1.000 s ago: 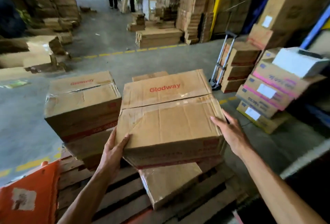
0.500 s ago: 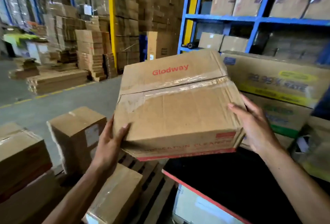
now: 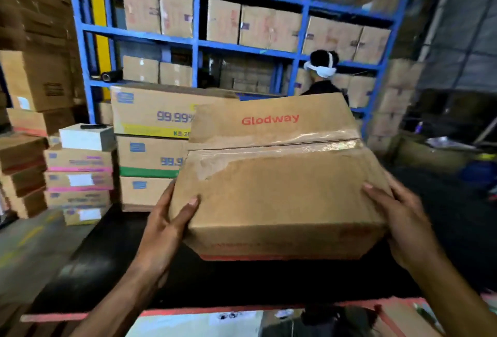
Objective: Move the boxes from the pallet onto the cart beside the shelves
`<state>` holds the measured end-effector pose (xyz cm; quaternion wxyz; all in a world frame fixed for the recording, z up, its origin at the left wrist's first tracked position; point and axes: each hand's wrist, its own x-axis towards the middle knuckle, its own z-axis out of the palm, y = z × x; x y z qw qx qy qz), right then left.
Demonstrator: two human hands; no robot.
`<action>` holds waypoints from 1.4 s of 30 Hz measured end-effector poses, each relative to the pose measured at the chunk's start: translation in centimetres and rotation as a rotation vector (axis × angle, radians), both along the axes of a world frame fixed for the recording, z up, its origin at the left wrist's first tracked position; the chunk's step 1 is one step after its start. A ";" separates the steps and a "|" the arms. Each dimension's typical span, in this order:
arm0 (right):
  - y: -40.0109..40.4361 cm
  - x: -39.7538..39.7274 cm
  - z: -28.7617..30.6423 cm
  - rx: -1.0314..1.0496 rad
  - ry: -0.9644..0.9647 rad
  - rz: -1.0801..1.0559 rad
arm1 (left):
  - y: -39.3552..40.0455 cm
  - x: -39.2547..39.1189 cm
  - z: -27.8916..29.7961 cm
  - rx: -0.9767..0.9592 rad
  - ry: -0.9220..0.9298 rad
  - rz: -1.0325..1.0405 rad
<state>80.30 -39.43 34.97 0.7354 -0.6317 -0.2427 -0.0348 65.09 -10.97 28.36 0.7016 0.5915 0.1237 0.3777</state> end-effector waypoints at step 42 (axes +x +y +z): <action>15.0 61.3 -0.7 -0.267 0.234 -0.034 | 10.6 55.0 2.9 0.148 0.195 0.150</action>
